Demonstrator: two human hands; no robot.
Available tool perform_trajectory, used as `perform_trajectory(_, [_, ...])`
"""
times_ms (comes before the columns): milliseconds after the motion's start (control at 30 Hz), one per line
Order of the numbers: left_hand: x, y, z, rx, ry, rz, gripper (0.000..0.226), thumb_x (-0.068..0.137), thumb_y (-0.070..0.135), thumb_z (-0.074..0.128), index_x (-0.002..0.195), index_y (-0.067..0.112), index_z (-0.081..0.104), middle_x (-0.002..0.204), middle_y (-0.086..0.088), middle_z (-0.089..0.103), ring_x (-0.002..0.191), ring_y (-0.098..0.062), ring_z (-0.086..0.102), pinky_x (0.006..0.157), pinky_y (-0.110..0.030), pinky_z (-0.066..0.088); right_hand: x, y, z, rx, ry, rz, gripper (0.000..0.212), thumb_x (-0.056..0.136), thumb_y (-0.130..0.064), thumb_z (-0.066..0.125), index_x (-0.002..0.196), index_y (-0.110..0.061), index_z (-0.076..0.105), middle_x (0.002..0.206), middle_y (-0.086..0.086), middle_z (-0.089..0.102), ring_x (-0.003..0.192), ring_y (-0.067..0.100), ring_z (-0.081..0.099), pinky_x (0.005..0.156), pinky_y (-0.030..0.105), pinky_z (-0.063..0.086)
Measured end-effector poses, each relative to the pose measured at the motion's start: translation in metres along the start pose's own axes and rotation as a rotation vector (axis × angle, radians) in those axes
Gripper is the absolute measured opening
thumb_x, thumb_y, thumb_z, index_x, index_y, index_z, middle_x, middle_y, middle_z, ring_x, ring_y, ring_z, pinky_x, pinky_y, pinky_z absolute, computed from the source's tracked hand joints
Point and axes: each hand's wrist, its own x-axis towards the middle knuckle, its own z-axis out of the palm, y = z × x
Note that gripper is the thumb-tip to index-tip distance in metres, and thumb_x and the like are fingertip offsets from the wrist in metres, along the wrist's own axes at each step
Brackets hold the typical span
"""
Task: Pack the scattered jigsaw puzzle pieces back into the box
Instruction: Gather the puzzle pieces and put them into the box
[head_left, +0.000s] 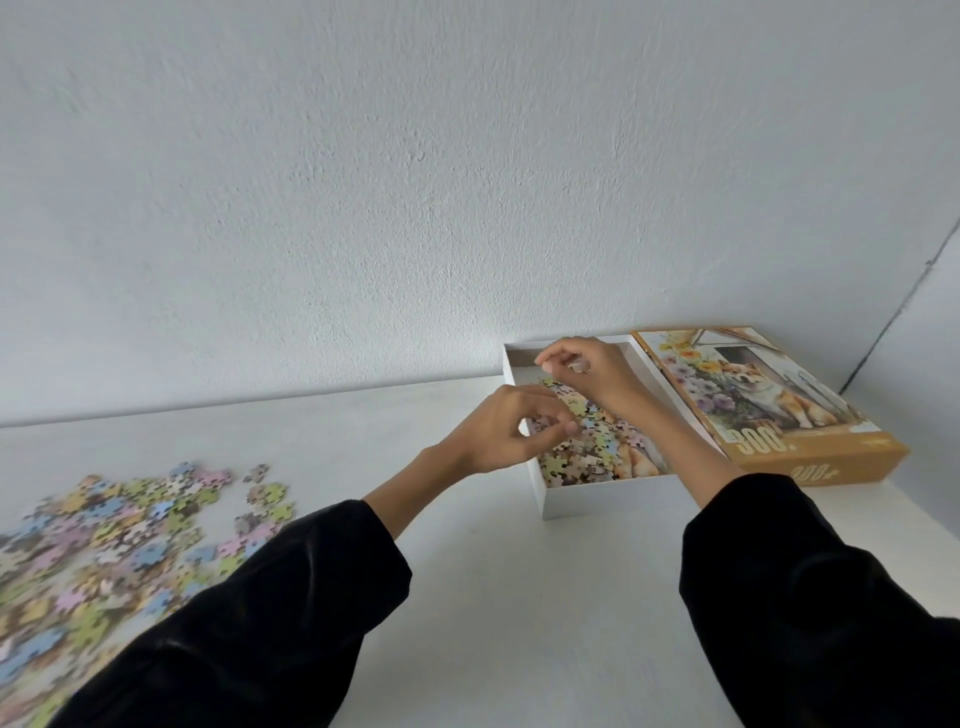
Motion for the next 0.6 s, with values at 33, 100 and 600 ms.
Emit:
perform_trajectory(33, [-0.01, 0.0, -0.007, -0.003, 0.006, -0.007, 0.023, 0.091, 0.03, 0.053, 0.088, 0.016, 0.072, 0.084, 0.003, 0.07, 0.079, -0.011, 0.062, 0.074, -0.031, 0.05, 0.0, -0.009, 0.005, 0.001, -0.004, -0.014, 0.013, 0.087, -0.02, 0.061, 0.096, -0.015, 0.069, 0.095, 0.002, 0.07, 0.088, 0.006, 0.06, 0.072, -0.001, 0.036])
perform_trajectory(100, [-0.031, 0.0, -0.021, 0.011, 0.011, -0.021, 0.019, 0.091, 0.025, 0.054, 0.088, 0.017, 0.071, 0.084, 0.009, 0.068, 0.079, -0.008, 0.061, 0.072, -0.021, 0.048, -0.002, -0.026, 0.017, 0.005, -0.011, -0.045, 0.013, 0.087, -0.018, 0.061, 0.096, -0.015, 0.068, 0.095, 0.0, 0.069, 0.088, 0.003, 0.059, 0.074, 0.0, 0.038])
perform_trajectory(600, [-0.221, -0.026, -0.124, 0.186, 0.012, -0.17, 0.018, 0.087, 0.026, 0.054, 0.089, 0.02, 0.07, 0.087, 0.006, 0.069, 0.078, -0.004, 0.061, 0.073, -0.029, 0.049, -0.018, -0.162, 0.179, 0.055, -0.141, -0.135, 0.011, 0.087, -0.02, 0.059, 0.094, -0.019, 0.068, 0.084, -0.011, 0.063, 0.089, 0.01, 0.057, 0.075, 0.012, 0.038])
